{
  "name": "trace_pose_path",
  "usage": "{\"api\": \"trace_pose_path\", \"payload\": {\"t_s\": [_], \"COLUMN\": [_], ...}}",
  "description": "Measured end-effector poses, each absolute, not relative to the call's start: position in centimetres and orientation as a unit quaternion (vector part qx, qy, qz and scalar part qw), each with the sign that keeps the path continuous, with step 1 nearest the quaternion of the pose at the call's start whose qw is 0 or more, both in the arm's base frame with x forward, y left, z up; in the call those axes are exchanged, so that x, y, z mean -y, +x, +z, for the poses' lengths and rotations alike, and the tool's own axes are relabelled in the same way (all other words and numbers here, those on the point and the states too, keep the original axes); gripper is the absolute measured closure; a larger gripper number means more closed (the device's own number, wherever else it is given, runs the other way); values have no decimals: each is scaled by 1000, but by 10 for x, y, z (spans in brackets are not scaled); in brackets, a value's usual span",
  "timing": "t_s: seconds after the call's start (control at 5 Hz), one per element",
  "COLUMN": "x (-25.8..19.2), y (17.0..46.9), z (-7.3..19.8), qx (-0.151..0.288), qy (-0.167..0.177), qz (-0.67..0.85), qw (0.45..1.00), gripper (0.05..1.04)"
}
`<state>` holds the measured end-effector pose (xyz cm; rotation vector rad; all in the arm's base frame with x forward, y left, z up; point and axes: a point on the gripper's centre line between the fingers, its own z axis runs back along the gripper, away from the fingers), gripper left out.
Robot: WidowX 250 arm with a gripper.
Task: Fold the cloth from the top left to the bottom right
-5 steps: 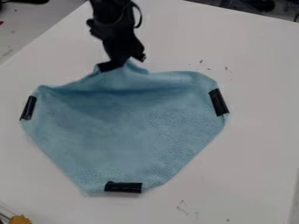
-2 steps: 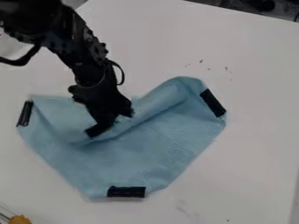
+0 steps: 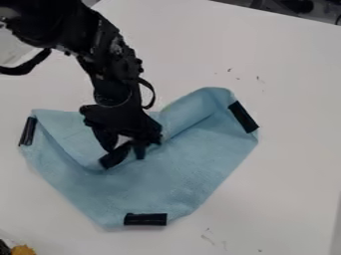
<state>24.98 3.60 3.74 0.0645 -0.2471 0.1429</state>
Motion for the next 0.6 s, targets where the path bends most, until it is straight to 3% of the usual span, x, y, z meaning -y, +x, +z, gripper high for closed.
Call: {"api": "trace_pose_path", "payload": {"t_s": [0.2,0.4,0.6], "x": [-21,-9,-12], "y": [233,220,223], "z": [49,50,52], "qx": [95,74,90], "qy": [39,34,46], "qz": [111,136,128], "qw": [989,987,987], "gripper": [77,78,83]}}
